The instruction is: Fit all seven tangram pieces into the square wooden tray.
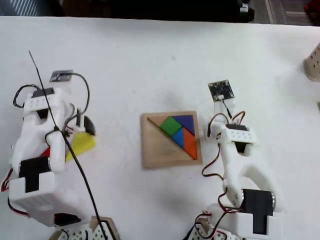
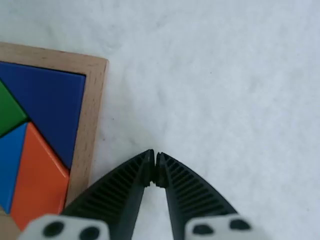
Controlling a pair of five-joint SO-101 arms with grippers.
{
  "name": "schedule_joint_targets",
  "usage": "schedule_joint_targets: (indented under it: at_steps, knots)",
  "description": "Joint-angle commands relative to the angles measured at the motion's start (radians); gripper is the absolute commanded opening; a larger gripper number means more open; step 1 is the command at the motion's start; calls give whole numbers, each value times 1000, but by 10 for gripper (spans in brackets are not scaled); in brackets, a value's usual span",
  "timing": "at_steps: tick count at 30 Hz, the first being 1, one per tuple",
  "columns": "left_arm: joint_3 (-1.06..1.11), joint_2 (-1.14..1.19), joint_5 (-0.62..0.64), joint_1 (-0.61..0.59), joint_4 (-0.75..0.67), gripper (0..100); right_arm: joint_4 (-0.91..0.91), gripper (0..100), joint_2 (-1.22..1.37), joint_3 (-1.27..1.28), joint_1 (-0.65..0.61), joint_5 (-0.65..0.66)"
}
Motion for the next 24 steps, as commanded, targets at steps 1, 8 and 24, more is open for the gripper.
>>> schedule_joint_targets:
  at_steps: [1, 8, 24]
  knots:
    - [29, -104, -38, -8, -8, 353, -1, 18, -2, -52, -13, 17]
    - [264, -160, -166, -12, -195, 338, -1, 18, -2, -52, -13, 17]
    - [272, -151, -184, 42, -166, 190, 2, 18, -2, -52, -13, 17]
